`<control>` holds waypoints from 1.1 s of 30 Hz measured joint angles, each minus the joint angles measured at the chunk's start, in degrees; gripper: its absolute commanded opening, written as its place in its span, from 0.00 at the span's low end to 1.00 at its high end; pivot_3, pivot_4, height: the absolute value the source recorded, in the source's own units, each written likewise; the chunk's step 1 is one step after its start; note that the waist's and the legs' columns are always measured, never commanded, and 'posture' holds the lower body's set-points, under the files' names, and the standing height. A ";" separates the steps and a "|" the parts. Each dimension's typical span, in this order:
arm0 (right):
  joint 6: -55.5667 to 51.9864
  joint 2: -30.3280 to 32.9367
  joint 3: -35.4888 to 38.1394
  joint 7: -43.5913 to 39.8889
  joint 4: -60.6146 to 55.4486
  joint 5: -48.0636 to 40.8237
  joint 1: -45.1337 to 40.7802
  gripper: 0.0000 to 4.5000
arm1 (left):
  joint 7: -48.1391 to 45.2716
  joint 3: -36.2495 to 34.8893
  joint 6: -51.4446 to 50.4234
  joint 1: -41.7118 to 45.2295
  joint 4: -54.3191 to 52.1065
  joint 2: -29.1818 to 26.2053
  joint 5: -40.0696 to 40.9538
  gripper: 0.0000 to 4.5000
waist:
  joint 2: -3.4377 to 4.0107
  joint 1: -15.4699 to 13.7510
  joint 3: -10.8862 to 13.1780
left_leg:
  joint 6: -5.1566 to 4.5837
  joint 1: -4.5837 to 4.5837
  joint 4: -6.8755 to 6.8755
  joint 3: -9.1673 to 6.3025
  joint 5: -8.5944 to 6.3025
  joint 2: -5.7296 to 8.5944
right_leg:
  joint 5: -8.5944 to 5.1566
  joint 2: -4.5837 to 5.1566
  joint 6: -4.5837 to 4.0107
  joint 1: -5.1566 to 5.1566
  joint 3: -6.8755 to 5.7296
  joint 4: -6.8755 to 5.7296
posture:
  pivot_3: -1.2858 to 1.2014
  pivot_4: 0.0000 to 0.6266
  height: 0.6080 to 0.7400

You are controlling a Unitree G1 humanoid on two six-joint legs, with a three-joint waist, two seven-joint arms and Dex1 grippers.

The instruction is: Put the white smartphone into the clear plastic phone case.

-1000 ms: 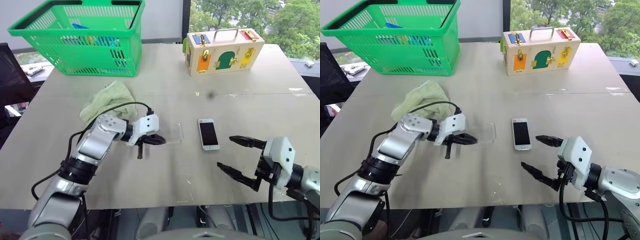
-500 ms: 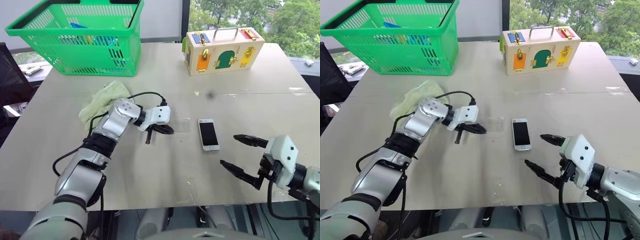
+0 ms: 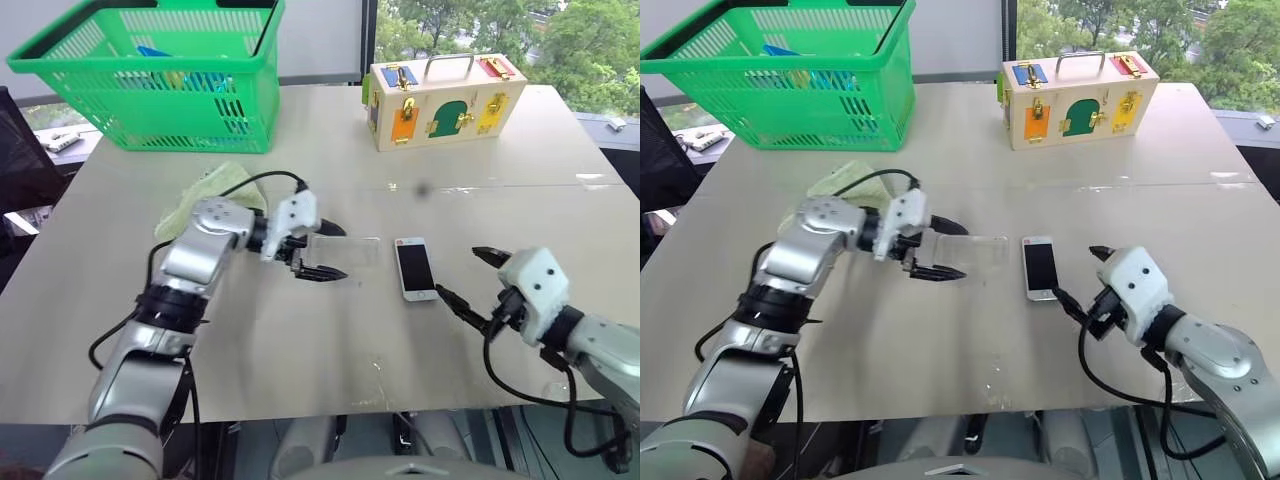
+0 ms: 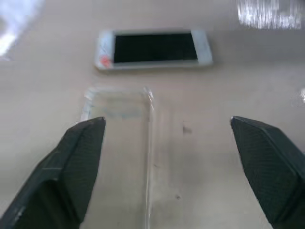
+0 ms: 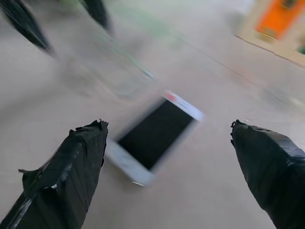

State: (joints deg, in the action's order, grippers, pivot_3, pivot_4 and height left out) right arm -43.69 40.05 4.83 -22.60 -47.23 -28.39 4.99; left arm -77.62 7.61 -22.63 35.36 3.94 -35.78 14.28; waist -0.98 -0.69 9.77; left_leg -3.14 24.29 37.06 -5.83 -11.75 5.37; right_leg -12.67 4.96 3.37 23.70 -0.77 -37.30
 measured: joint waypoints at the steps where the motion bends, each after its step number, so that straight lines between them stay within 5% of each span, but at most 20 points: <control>1: -0.88 -1.58 -0.06 0.58 0.77 -0.67 -0.80 1.00 | 0.81 -1.03 -1.19 -0.94 -1.26 0.02 1.07 0.97 | -0.02 0.02 0.00 | 0.00 -0.02 -0.02 0.00 0.00 -0.03 | 0.00 -0.03 -0.01 -0.01 0.00 0.03 | 0.52 0.24 1.00; 7: -6.19 -10.77 -5.40 8.57 6.78 1.73 -7.63 1.00 | 10.01 -10.81 -8.38 -12.26 -13.56 1.11 10.16 0.97 | 0.08 -0.12 0.05 | 0.02 -0.06 -0.09 0.01 0.00 0.01 | 0.01 -0.01 -0.03 0.04 0.04 0.02 | 0.52 0.24 1.00; 16: -11.93 -18.02 -10.63 16.36 14.27 9.19 -15.54 1.00 | 11.23 -15.14 -9.44 -25.29 -20.81 -3.14 16.01 0.97 | 0.13 -0.18 0.05 | 0.04 -0.32 -0.39 0.12 0.01 0.00 | -0.12 -0.04 -0.28 0.00 0.17 0.01 | 0.52 0.24 1.00; 33: -35.20 -36.11 -10.41 26.60 19.27 13.29 -25.89 1.00 | 11.63 -15.57 -7.29 -28.79 -20.75 -5.39 16.88 0.97 | 0.13 0.16 -0.21 | 0.26 -0.56 -0.59 0.27 -0.08 0.00 | -0.12 -0.09 -0.29 -0.02 0.28 0.03 | 0.52 0.24 1.00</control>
State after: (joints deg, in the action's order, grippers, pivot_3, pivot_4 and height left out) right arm -78.89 3.94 -5.58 4.00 -27.96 -15.10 -20.90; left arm -65.99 -7.96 -29.93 6.57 -16.80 -41.17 31.16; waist -0.84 -0.52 9.56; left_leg -2.87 23.73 36.46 -5.56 -11.82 5.37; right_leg -12.78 4.87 3.08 23.69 -0.50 -37.28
